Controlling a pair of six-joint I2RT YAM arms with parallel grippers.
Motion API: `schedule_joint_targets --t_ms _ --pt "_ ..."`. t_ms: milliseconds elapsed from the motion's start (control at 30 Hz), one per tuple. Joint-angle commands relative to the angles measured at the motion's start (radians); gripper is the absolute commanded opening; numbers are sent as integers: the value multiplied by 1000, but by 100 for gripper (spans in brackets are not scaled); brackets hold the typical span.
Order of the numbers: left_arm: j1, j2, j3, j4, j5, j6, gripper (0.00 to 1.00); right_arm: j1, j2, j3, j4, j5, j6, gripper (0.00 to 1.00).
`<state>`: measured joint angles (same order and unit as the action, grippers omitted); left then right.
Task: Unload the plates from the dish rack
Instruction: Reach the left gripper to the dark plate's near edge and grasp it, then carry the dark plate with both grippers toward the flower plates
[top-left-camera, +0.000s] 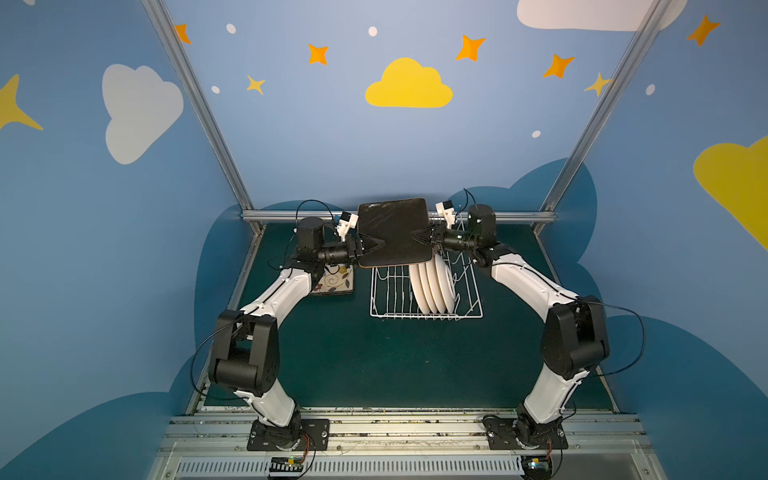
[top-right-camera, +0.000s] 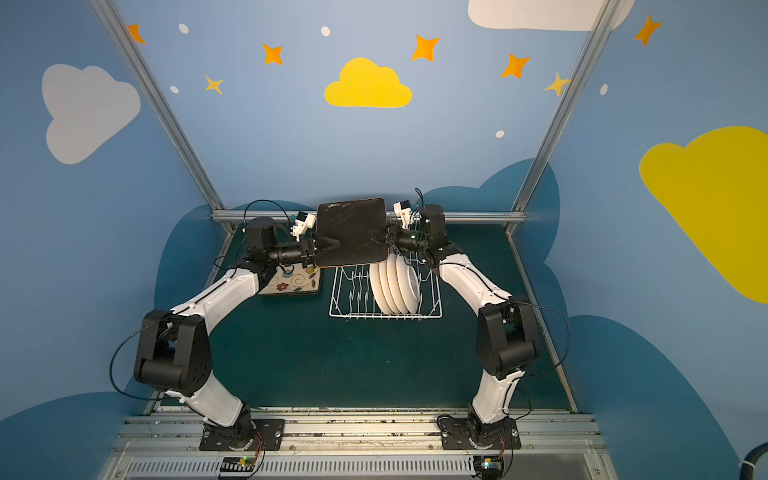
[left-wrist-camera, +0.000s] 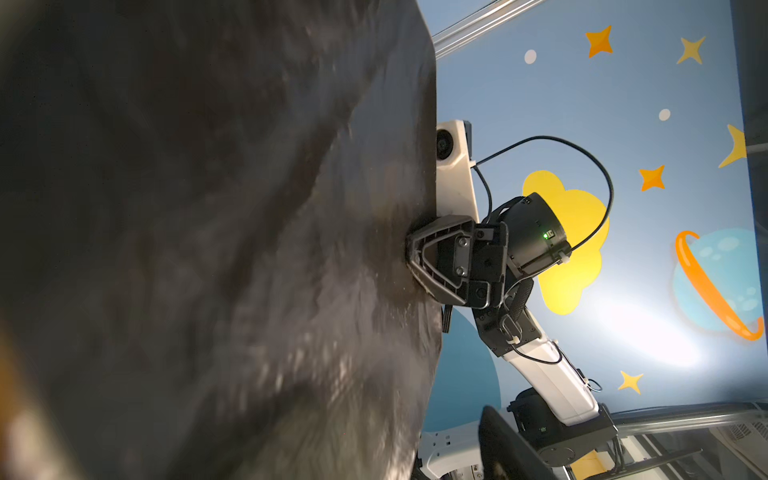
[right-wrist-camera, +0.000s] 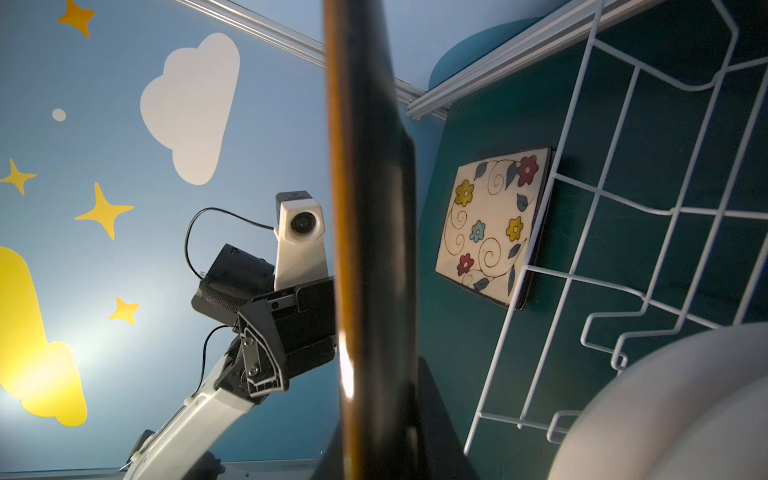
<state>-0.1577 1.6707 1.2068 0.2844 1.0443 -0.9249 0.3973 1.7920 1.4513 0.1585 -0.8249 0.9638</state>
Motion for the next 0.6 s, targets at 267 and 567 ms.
schedule_joint_targets --t_ms 267,567 --pt "-9 21 34 35 70 -27 63 8 -36 31 132 -61 -12 0" --pt "-9 2 31 -51 143 33 39 17 -30 36 101 -76 -38 0"
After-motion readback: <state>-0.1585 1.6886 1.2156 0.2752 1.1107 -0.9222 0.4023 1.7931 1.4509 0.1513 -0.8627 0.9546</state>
